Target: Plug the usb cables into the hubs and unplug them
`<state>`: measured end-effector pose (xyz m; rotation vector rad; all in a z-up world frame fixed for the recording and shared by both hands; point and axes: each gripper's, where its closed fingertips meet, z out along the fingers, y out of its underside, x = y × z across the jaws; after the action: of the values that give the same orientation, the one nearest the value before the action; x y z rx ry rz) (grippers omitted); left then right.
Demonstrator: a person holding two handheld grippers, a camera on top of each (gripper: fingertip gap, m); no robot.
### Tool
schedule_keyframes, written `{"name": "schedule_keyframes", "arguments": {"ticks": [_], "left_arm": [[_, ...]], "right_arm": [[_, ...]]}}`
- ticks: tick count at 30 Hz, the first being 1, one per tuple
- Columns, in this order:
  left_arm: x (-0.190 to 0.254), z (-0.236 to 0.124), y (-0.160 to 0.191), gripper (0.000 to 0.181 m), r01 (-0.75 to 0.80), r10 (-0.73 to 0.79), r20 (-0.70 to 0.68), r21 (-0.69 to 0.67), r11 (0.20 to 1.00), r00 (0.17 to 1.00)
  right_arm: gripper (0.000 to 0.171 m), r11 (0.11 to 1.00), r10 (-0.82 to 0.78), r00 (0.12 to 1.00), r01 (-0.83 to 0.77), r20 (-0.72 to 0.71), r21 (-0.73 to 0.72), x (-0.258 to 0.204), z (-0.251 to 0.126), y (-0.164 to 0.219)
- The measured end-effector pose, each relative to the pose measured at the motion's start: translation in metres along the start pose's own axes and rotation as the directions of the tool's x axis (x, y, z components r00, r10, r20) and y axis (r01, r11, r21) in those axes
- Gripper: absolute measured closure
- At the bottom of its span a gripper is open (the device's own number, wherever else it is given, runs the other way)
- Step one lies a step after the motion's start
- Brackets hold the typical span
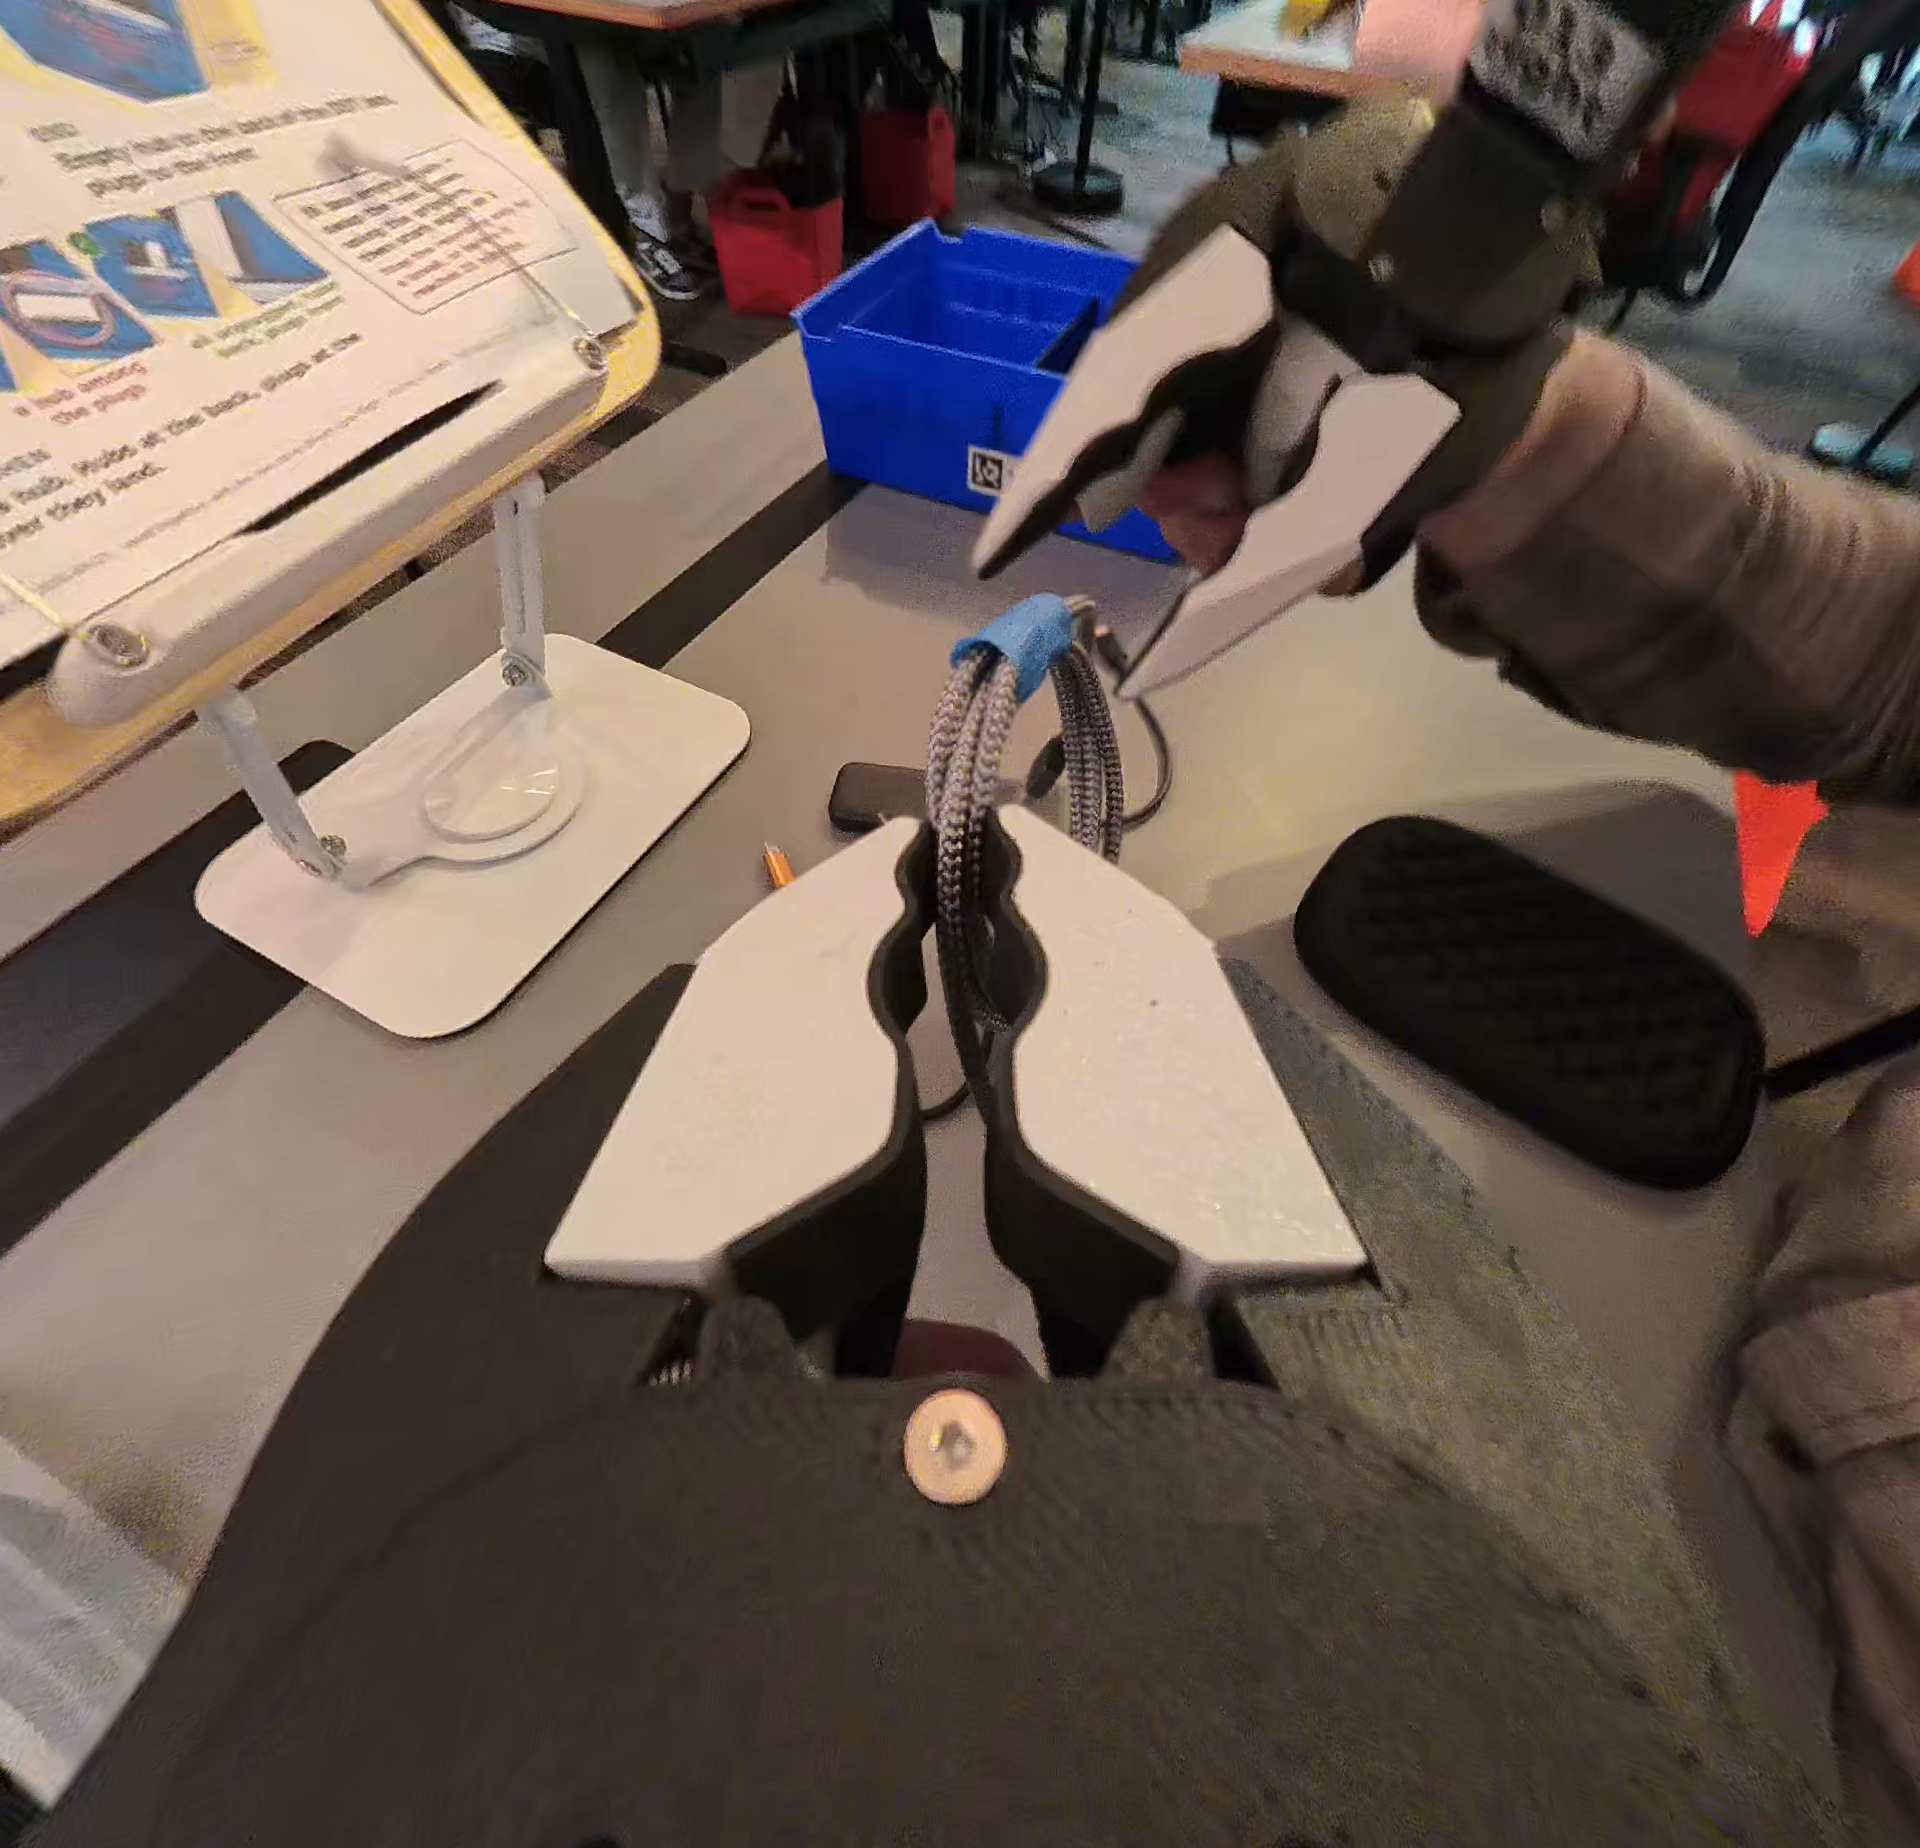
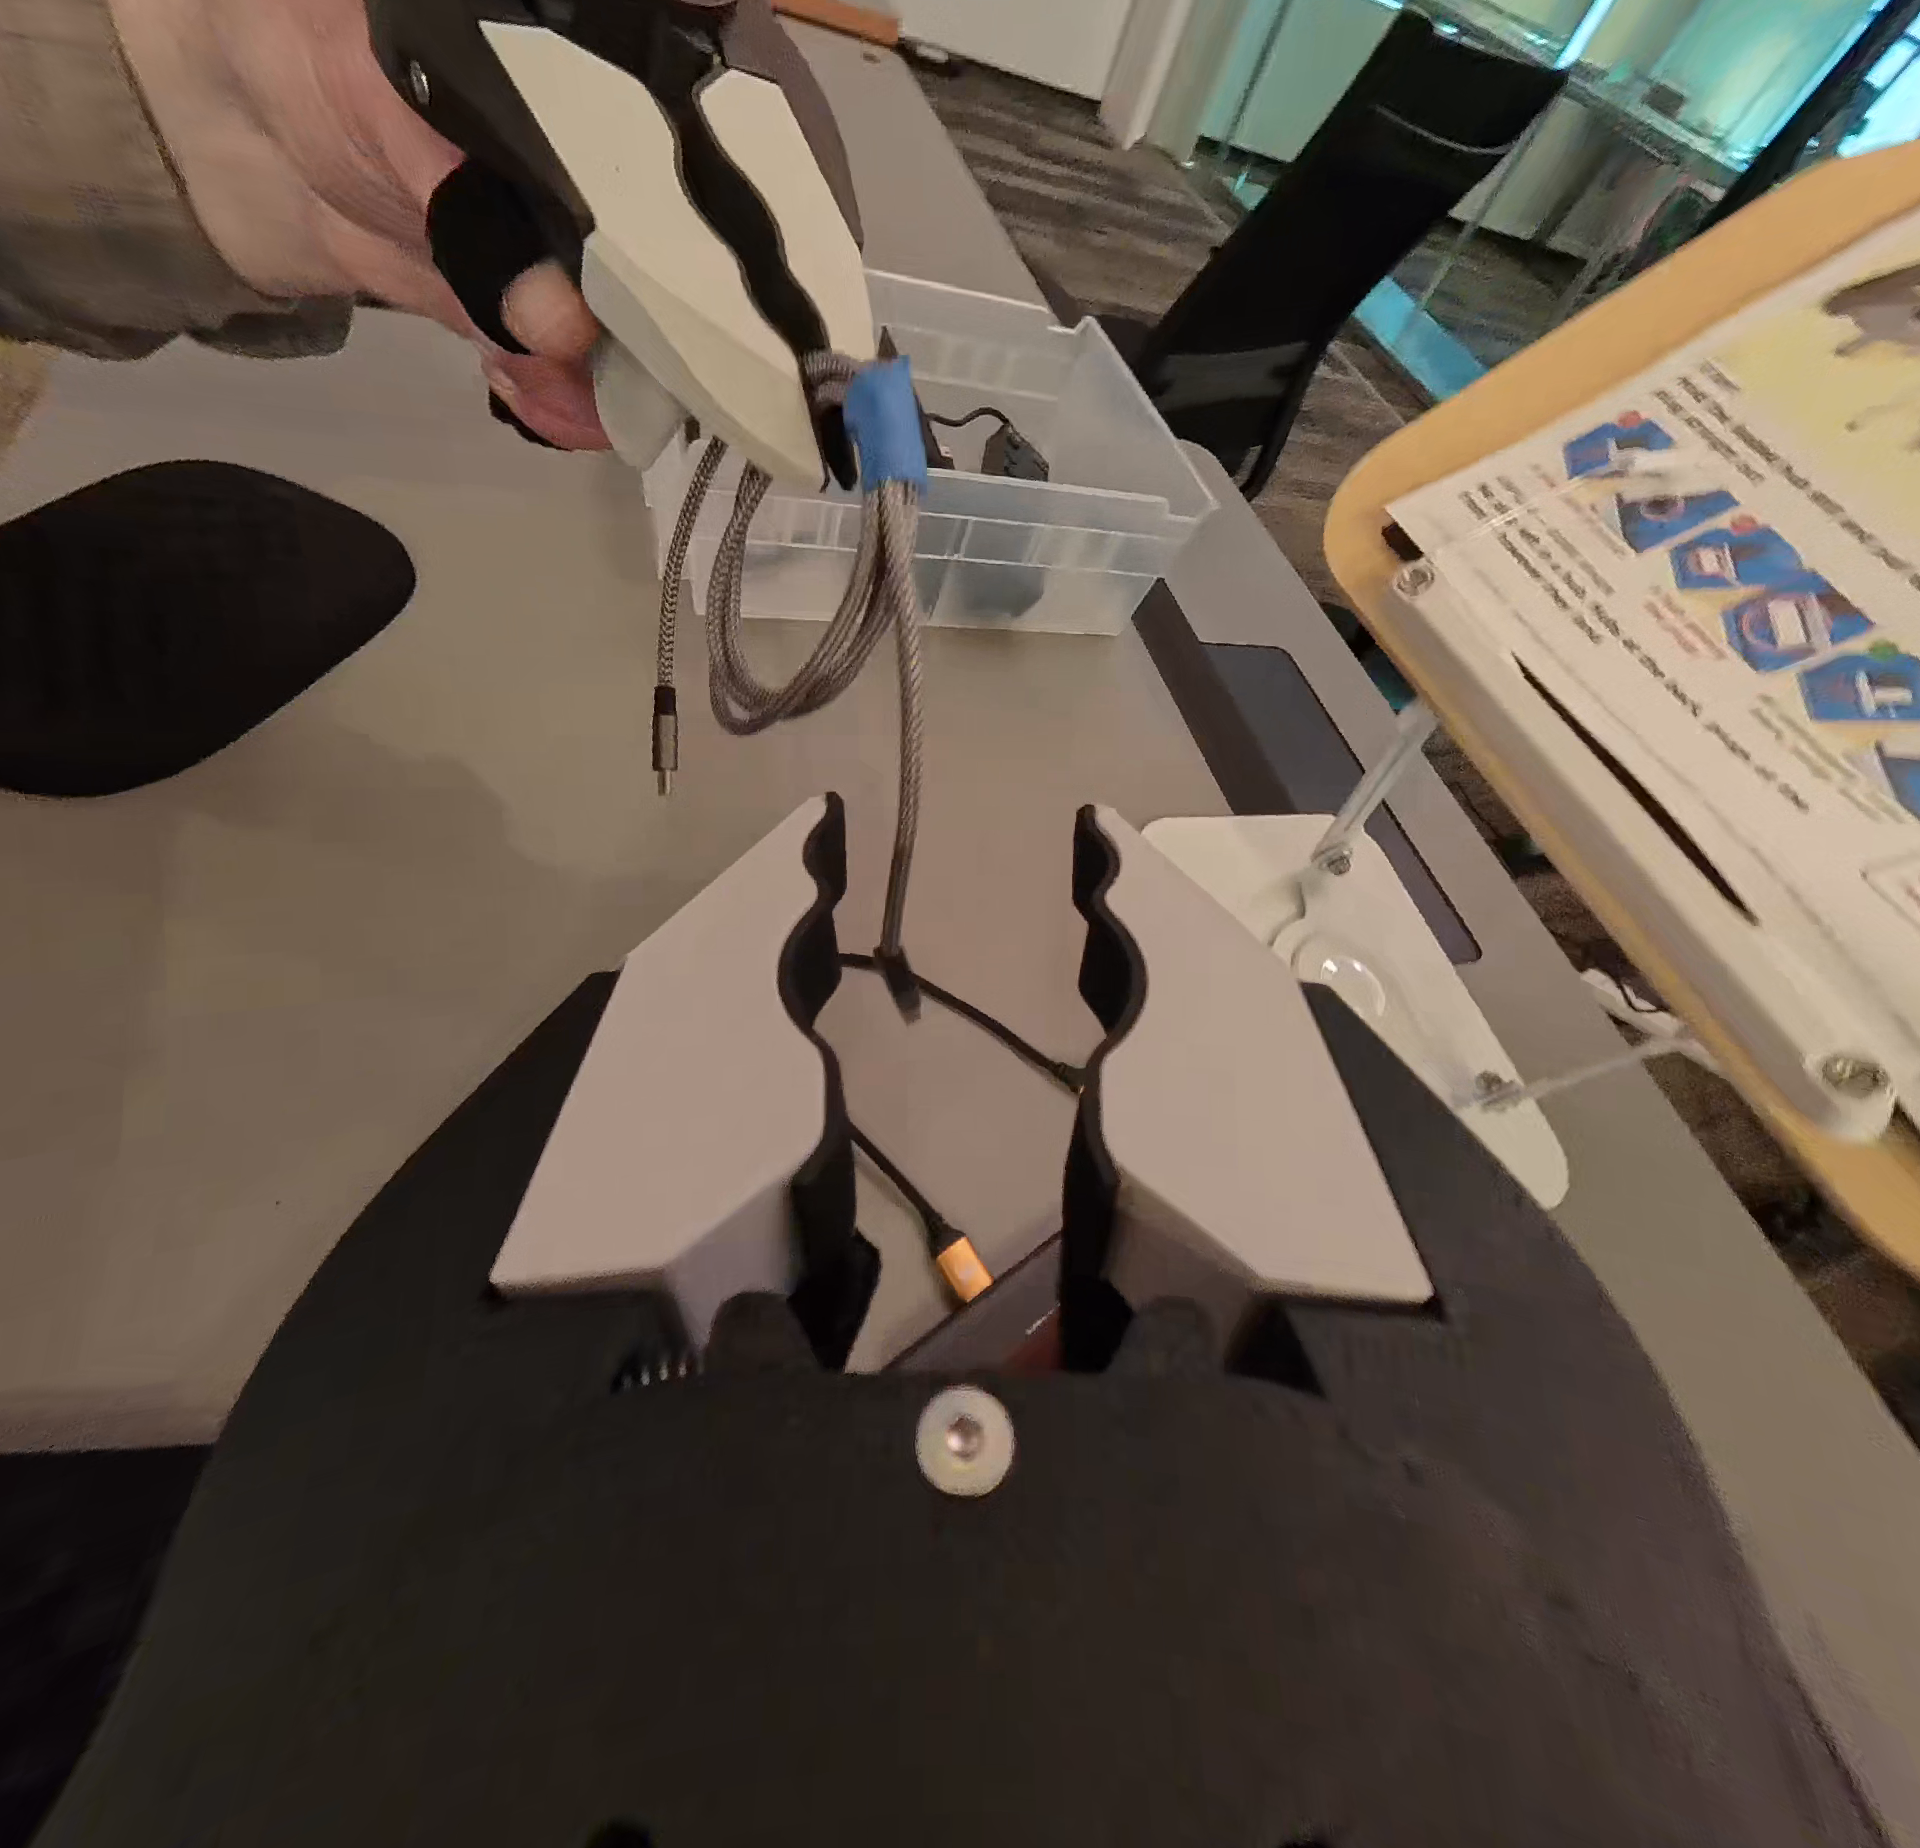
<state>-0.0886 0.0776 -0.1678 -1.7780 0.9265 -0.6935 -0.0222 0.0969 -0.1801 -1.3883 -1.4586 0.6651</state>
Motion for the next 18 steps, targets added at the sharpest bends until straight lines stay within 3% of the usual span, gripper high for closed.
{"name": "schedule_keyframes", "arguments": {"ticks": [5, 9, 18], "left_arm": [[0.0, 0.0, -0.009, 0.175, 0.126, -0.123, -0.028, 0.104, 0.987, 0.992], [0.007, 0.002, -0.016, 0.175, 0.152, -0.147, -0.046, 0.146, 0.978, 0.988], [0.008, -0.003, -0.018, 0.174, 0.186, -0.179, -0.055, 0.181, 0.966, 0.982]], "right_arm": [[0.126, 0.997, 0.062, 0.994, -0.058, -0.085, 0.046, -0.004, 0.0, 0.025], [0.136, 0.993, 0.097, 0.991, -0.09, -0.088, 0.083, -0.013, 0.011, 0.036], [0.162, 0.925, 0.254, 0.963, -0.268, 0.083, 0.271, -0.019, 0.0, 0.02]]}}
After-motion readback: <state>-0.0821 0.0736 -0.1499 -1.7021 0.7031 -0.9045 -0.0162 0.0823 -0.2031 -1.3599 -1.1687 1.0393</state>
